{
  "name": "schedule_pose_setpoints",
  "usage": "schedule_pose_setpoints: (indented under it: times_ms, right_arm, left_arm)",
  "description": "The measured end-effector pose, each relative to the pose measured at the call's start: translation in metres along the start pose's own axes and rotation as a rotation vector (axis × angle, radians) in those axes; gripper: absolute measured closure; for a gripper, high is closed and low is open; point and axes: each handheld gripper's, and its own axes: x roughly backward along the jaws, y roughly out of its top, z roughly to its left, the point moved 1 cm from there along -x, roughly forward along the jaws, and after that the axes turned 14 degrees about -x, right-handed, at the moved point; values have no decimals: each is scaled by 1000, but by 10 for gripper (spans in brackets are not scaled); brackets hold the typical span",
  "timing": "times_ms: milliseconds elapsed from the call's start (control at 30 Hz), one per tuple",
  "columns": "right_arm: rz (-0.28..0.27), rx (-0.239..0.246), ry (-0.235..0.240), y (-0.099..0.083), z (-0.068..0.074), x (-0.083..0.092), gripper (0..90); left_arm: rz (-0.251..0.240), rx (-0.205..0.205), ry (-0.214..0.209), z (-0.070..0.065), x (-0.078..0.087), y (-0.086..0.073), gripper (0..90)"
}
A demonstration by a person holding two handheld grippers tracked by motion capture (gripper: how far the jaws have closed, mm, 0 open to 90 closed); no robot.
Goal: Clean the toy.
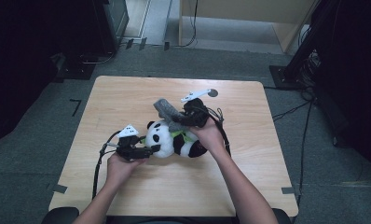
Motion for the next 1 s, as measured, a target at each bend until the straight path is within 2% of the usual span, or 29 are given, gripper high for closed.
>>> schedule_pose_setpoints:
  times_ms: [100,200,333,433,533,600,733,833,1000]
  right_arm:
    - [-29,28,31,2,12,8,767]
    - [-22,75,41,-1,22,12,767]
    - [-45,50,77,-7,24,8,767]
    - [-8,80,89,-4,32,0,768]
    - [14,87,136,-5,45,-8,768]
    - [53,113,126,-9,54,-19,767]
    - [85,107,139,-16,57,-34,767]
    - [88,138,110,-17,60,-34,767]
    - [83,142,93,-16,53,-32,768]
  left_arm:
    - [-4,-1,-1,0,0,0,314]
    - [-8,-5,1,0,0,0,316]
    - [-14,0,10,0,0,0,317]
    - [-28,-1,20,-1,0,0,319]
    - [-35,6,25,-2,0,-1,320]
    - [-37,7,32,-3,1,-2,320]
    - [-27,5,38,-3,1,-3,318]
    - [-22,0,46,-3,1,-3,320]
    - [-15,-9,42,-3,0,-1,326]
